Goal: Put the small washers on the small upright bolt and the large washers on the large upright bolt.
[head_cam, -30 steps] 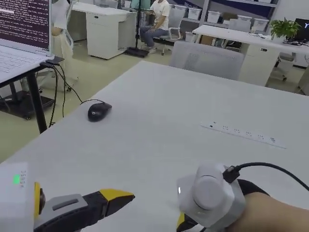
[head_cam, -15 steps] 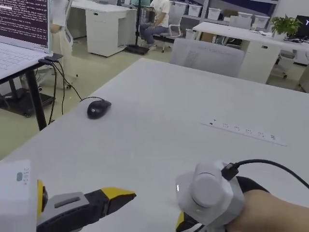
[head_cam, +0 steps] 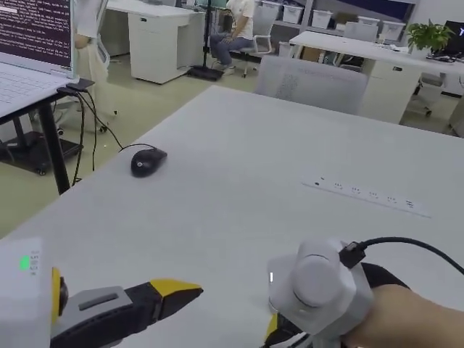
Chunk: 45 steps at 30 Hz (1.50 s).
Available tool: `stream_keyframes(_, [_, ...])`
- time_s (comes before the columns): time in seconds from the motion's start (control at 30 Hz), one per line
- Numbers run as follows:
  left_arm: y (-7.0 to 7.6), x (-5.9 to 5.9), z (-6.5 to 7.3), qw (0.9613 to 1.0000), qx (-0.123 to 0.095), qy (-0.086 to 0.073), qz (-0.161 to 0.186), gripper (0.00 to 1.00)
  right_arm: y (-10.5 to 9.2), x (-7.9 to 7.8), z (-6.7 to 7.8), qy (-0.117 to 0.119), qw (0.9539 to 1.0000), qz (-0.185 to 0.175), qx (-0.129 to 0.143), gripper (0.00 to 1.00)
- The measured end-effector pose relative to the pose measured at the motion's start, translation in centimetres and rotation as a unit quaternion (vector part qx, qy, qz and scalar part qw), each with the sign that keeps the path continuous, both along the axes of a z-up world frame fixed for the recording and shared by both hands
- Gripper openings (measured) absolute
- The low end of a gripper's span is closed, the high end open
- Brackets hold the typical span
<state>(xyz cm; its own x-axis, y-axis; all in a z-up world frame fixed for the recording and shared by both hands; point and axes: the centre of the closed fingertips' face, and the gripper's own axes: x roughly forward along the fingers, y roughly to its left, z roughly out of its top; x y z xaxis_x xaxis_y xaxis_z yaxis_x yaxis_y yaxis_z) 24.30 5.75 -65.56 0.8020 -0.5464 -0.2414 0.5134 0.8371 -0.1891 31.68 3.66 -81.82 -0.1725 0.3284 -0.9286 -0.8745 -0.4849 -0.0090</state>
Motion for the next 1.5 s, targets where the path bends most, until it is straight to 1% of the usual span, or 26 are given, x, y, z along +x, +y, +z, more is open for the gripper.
stream_keyframes(0.07, [0.0,0.0,0.0,1.0000,0.001,0.001,0.000,0.62,-0.1,0.1,0.1,-0.002,1.0000,0.000,0.001,0.21])
stream_keyframes(0.13, [0.0,0.0,0.0,1.0000,0.002,0.001,0.000,0.62,-0.2,0.2,0.5,-0.004,1.0000,-0.002,0.005,0.21])
stream_keyframes(0.23, [0.0,-0.1,0.0,1.0000,0.001,0.000,-0.001,0.62,-0.3,0.5,1.5,-0.010,0.9999,-0.005,0.013,0.21])
stream_keyframes(0.5, [-0.3,-0.1,0.1,1.0000,0.005,0.000,-0.003,0.62,-0.7,1.7,2.9,-0.024,0.9994,-0.014,0.022,0.21])
stream_keyframes(0.63, [-0.3,-0.1,0.1,1.0000,0.006,0.001,-0.005,0.62,-0.6,2.2,3.8,-0.030,0.9989,-0.018,0.030,0.21])
stream_keyframes(0.73, [-0.4,0.0,0.2,1.0000,0.006,-0.001,-0.006,0.62,-0.3,3.0,5.1,-0.043,0.9980,-0.021,0.041,0.21])
stream_keyframes(0.8, [-0.4,0.0,0.2,0.9999,0.008,0.000,-0.007,0.62,0.0,3.7,5.9,-0.047,0.9974,-0.025,0.049,0.21])
stream_keyframes(0.9, [-0.6,0.1,0.3,0.9999,0.005,-0.001,-0.009,0.62,0.4,4.9,6.7,-0.058,0.9964,-0.030,0.053,0.21])
stream_keyframes(0.93, [-0.6,0.1,0.2,0.9999,0.005,-0.001,-0.009,0.62,0.6,5.1,6.9,-0.058,0.9963,-0.031,0.054,0.21])
stream_keyframes(1.0, [-0.7,0.1,0.2,0.9999,0.006,0.000,-0.010,0.62,0.8,5.6,7.1,-0.064,0.9958,-0.033,0.056,0.21])
stream_keyframes(1.1, [-0.5,0.1,0.1,0.9999,0.006,0.001,-0.008,0.62,1.2,6.1,7.2,-0.067,0.9955,-0.034,0.058,0.21])
stream_keyframes(1.23, [-0.2,0.2,0.0,1.0000,0.006,0.002,-0.005,0.62,1.5,6.9,7.1,-0.073,0.9950,-0.036,0.057,0.21])
stream_keyframes(1.5, [-0.1,0.3,0.0,1.0000,0.002,0.001,-0.002,0.62,1.4,7.6,6.4,-0.073,0.9957,-0.035,0.046,0.21])
